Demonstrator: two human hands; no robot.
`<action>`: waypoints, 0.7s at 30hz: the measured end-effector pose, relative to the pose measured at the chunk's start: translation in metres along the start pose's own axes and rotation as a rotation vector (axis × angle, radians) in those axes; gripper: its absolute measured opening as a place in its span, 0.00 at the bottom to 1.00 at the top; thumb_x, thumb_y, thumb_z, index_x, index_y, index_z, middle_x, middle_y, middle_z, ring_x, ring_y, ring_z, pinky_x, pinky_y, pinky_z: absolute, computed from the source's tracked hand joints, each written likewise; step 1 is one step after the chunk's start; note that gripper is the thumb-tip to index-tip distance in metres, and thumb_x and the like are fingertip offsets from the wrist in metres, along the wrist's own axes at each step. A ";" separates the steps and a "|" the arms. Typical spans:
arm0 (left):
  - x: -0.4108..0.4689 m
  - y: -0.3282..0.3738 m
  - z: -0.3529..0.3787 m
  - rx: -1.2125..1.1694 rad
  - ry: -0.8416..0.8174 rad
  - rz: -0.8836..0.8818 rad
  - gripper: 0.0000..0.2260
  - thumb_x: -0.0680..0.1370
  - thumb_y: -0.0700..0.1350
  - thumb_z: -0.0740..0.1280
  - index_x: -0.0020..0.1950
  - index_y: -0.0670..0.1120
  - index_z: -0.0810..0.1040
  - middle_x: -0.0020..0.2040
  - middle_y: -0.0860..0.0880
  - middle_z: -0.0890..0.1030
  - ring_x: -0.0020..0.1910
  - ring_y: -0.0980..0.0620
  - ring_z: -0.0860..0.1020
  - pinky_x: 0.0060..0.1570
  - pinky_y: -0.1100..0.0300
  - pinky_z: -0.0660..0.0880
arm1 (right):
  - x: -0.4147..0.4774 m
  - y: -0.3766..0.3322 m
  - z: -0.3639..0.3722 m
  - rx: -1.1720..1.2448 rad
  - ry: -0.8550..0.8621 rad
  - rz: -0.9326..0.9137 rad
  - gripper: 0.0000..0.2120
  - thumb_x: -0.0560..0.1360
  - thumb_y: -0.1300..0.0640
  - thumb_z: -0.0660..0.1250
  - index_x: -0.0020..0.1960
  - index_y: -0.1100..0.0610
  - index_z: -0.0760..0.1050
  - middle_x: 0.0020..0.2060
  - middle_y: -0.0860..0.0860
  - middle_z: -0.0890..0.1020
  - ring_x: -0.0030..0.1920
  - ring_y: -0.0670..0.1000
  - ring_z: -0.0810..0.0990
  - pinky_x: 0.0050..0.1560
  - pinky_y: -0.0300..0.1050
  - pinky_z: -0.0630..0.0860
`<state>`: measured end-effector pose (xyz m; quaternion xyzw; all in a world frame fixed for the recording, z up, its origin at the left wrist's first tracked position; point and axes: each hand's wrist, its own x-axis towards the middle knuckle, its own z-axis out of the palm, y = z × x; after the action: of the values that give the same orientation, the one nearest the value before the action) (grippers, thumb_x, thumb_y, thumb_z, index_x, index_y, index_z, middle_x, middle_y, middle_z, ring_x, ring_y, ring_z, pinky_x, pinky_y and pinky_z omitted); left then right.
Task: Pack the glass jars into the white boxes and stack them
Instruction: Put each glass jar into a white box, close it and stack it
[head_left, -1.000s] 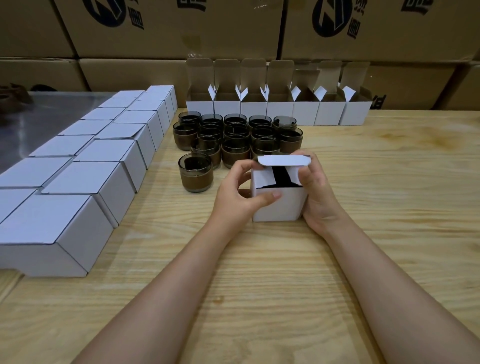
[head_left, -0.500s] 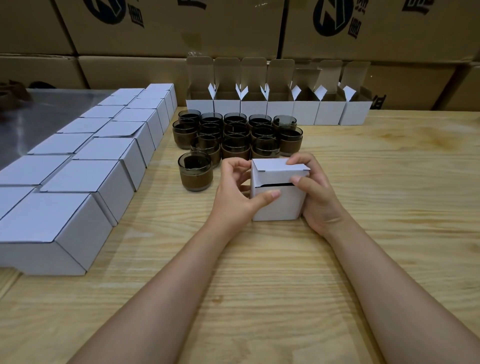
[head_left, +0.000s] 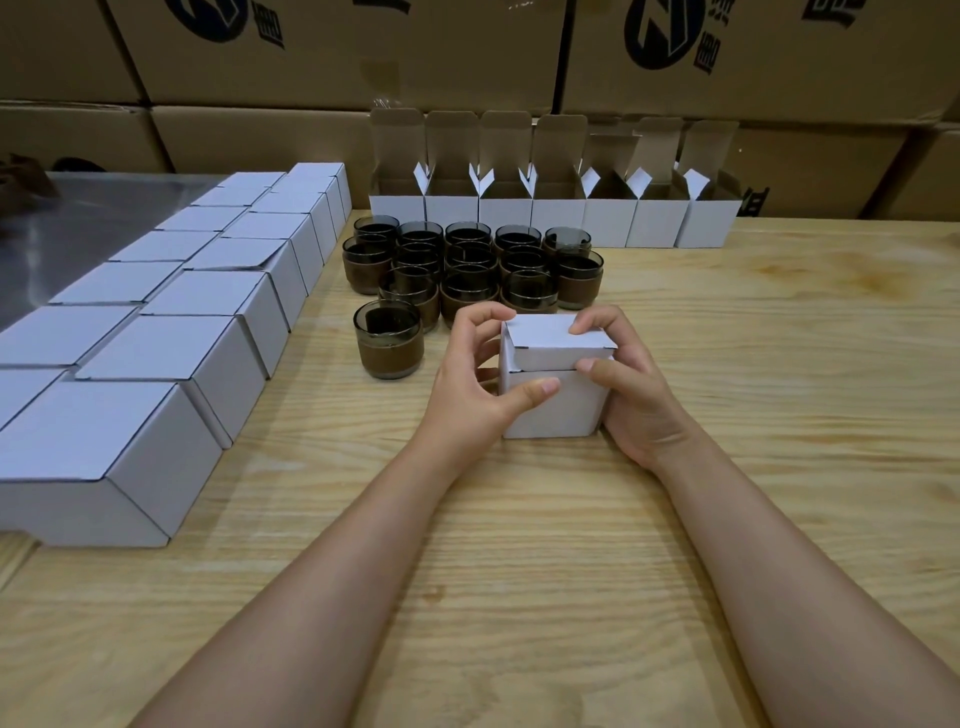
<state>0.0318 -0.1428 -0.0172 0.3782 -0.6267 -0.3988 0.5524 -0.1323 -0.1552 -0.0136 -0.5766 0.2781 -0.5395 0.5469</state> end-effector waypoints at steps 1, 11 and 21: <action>0.000 0.000 0.000 0.006 -0.009 0.007 0.24 0.66 0.45 0.75 0.57 0.56 0.68 0.61 0.49 0.77 0.61 0.54 0.76 0.52 0.61 0.76 | 0.000 0.000 -0.001 0.015 -0.003 0.009 0.09 0.67 0.61 0.62 0.44 0.49 0.73 0.47 0.49 0.76 0.46 0.52 0.76 0.40 0.45 0.74; 0.004 0.001 0.004 -0.121 0.044 -0.037 0.07 0.73 0.50 0.65 0.45 0.48 0.74 0.45 0.55 0.77 0.43 0.65 0.75 0.43 0.70 0.70 | 0.003 0.004 0.003 -0.139 0.101 0.002 0.04 0.70 0.54 0.64 0.37 0.46 0.72 0.38 0.39 0.75 0.40 0.42 0.73 0.39 0.39 0.69; 0.007 -0.006 0.009 -0.108 0.070 -0.075 0.08 0.70 0.47 0.66 0.48 0.52 0.73 0.51 0.56 0.76 0.53 0.60 0.75 0.48 0.72 0.71 | 0.000 -0.002 0.004 -0.044 0.103 0.094 0.03 0.68 0.57 0.61 0.39 0.53 0.73 0.41 0.50 0.76 0.47 0.53 0.72 0.42 0.47 0.67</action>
<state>0.0227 -0.1510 -0.0206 0.3849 -0.5698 -0.4390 0.5783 -0.1290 -0.1535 -0.0114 -0.5461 0.3445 -0.5361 0.5438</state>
